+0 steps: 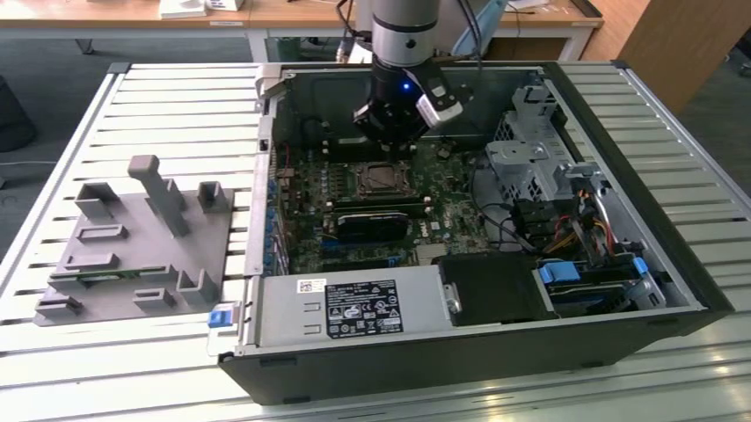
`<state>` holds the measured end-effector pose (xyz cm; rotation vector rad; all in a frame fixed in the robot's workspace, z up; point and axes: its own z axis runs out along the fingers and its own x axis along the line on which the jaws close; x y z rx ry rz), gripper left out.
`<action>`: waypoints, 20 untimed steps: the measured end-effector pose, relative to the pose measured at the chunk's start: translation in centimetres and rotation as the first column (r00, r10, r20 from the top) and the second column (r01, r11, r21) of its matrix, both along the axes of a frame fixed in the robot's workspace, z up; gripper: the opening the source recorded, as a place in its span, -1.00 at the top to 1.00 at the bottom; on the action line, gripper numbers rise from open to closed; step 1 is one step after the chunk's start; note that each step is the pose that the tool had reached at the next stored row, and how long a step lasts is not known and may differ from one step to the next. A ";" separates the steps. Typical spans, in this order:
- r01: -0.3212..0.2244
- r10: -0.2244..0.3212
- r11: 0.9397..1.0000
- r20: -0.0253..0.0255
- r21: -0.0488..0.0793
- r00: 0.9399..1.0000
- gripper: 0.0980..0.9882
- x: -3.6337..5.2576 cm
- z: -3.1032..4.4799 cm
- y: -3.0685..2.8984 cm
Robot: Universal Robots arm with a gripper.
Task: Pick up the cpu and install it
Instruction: 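Install the second cpu locking lever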
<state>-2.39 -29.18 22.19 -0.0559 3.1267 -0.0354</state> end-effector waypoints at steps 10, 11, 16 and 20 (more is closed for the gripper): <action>0.009 -0.009 1.000 0.000 0.000 1.000 0.98 0.00 3.06 -0.20; 0.009 -0.009 1.000 0.000 0.000 1.000 0.98 0.00 3.06 -0.34; 0.009 -0.009 1.000 0.000 0.000 1.000 0.98 0.00 3.06 -1.58; 0.009 -0.009 1.000 0.000 0.001 1.000 0.98 0.00 3.05 -2.55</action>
